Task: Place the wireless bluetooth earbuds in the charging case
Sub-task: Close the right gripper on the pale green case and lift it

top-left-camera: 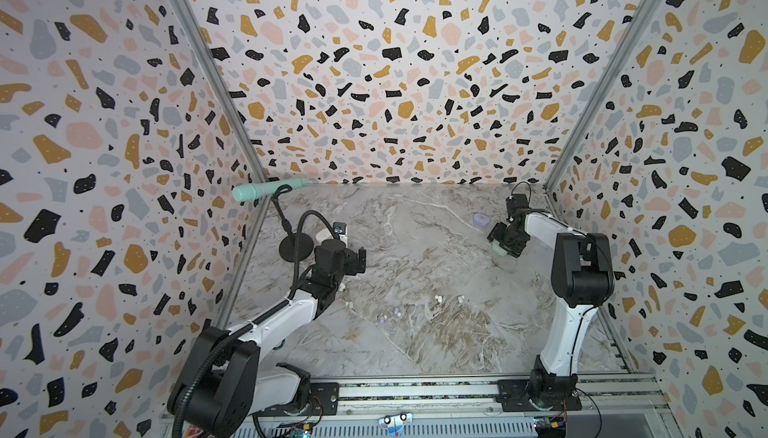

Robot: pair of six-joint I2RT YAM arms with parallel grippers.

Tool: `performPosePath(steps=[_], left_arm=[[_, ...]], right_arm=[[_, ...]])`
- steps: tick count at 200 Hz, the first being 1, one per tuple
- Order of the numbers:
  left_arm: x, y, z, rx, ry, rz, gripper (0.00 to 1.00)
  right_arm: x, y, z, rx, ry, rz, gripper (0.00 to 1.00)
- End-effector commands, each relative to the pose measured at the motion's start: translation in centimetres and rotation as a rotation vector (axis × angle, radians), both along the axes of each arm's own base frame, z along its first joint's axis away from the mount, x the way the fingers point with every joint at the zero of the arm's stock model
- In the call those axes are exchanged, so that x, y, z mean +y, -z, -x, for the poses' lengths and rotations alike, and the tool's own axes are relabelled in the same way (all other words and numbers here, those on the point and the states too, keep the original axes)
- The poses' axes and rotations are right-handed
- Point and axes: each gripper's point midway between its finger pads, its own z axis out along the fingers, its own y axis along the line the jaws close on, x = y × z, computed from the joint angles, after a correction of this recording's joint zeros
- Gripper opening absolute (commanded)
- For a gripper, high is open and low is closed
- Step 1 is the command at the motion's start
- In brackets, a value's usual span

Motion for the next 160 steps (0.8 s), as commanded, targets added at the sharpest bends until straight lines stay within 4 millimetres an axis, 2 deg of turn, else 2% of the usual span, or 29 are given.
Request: performPosePath(steps=[1, 88, 123, 160], left_arm=[[-0.3, -2.3, -0.6, -0.058, 0.001, 0.020, 1.00], [-0.4, -2.5, -0.5, -0.062, 0.003, 0.026, 1.00], [-1.1, -2.9, -0.5, -0.070, 0.034, 0.037, 1.00], [-3.7, -2.7, 0.2, -0.033, 0.155, 0.045, 1.00]], right_arm=[[0.7, 1.1, 2.5, 0.084, -0.020, -0.020, 0.71], [1.1, 2.4, 4.0, 0.115, -0.040, -0.036, 0.57], [2.3, 0.9, 3.5, 0.060, -0.091, -0.062, 0.55], [4.9, -1.3, 4.6, 0.001, -0.233, -0.103, 0.54]])
